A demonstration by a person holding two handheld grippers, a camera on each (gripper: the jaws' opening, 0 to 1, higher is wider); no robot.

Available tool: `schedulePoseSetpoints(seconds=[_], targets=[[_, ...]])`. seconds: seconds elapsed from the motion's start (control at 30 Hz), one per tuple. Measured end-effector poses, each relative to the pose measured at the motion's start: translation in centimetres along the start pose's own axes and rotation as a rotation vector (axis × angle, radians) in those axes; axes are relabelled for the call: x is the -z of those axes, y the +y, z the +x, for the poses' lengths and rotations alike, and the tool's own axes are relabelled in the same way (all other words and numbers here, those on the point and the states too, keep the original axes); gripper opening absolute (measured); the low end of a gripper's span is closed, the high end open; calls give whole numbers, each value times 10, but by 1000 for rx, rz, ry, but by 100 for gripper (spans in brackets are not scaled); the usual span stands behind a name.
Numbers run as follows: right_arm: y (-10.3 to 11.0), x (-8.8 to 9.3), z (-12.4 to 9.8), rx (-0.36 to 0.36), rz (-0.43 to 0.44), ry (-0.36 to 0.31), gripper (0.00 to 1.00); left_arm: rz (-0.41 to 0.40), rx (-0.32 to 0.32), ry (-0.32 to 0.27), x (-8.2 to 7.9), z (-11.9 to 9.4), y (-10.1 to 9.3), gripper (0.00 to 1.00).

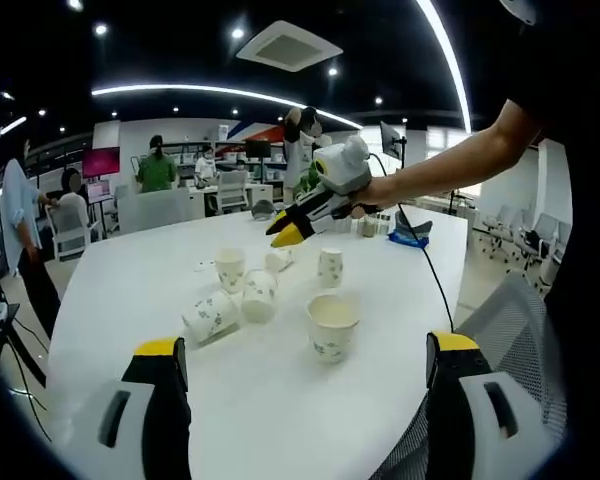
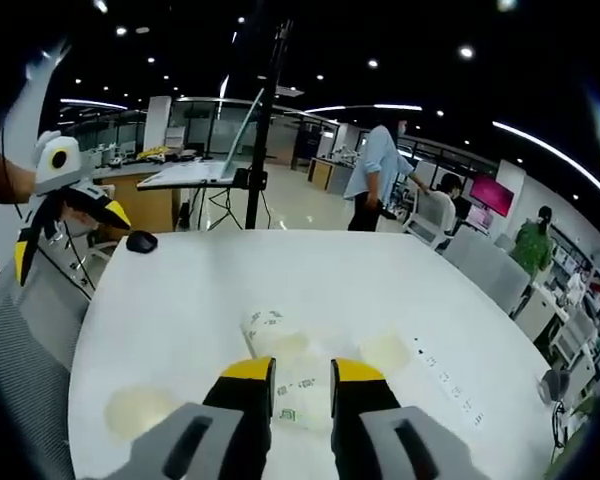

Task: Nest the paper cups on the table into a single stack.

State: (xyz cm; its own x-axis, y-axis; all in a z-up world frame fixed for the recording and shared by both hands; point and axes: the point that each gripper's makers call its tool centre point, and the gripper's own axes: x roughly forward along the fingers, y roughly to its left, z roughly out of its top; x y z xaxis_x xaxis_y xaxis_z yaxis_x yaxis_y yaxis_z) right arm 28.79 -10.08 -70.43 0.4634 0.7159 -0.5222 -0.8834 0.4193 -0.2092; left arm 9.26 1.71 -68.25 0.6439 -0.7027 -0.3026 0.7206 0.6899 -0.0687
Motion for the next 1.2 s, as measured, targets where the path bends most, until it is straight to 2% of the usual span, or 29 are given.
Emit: schedulePoseSetpoints(seconds=[0.37,0.67,0.83,0.87,0.97,1.13,1.2], targets=[[-17,-3,20,13,-15,-6,21,-1,-8,10,-2,-2,5,99],[-32,2,35,21,-15,8,21,-8,-15,13,-1,-1,6,99],[-42,8,43,21,-17,21,20,-4,-14,12,-2,1,6,99],[-46,14,44,24,-12,25,20,-3,-15,12,-3,2,6,99],[-50,14,49,28,-8,32,19,0,-16,7,-6,3,7,99],[-56,27,66,11,-43,70,18,-2,-18,9,-6,4,8,99],[-60,26,70,9,-53,71,17,-5,-21,13,-4,4,10,99]])
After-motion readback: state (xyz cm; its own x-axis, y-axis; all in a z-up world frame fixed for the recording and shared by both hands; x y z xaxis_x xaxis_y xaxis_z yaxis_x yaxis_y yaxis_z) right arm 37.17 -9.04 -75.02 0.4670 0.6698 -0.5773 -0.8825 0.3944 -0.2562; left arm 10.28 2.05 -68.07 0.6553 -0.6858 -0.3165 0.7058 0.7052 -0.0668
